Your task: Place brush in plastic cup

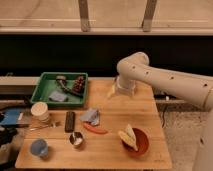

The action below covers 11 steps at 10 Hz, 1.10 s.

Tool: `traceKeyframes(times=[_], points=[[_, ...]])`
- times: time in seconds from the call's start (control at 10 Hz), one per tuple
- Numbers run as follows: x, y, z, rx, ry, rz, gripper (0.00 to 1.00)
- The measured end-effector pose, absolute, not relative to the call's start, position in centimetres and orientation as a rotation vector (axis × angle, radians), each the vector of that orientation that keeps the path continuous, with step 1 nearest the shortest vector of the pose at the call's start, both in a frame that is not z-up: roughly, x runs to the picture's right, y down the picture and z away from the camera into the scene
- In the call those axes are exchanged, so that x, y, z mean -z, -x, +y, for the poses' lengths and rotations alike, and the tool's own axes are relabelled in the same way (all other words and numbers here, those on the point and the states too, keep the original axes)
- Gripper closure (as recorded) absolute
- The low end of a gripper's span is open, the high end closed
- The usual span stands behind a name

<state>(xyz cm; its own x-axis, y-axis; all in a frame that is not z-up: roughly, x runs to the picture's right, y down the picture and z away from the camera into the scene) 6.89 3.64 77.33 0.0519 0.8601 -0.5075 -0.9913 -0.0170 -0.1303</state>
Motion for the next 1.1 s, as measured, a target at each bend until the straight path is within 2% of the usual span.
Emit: traceKeyframes(times=[0.4,1.1], points=[[-78.6,1.8,0.9,-1.279,0.568,0.188,0.2],[-79.0,3.1,0.7,-1.231,0.57,0.181,0.2]])
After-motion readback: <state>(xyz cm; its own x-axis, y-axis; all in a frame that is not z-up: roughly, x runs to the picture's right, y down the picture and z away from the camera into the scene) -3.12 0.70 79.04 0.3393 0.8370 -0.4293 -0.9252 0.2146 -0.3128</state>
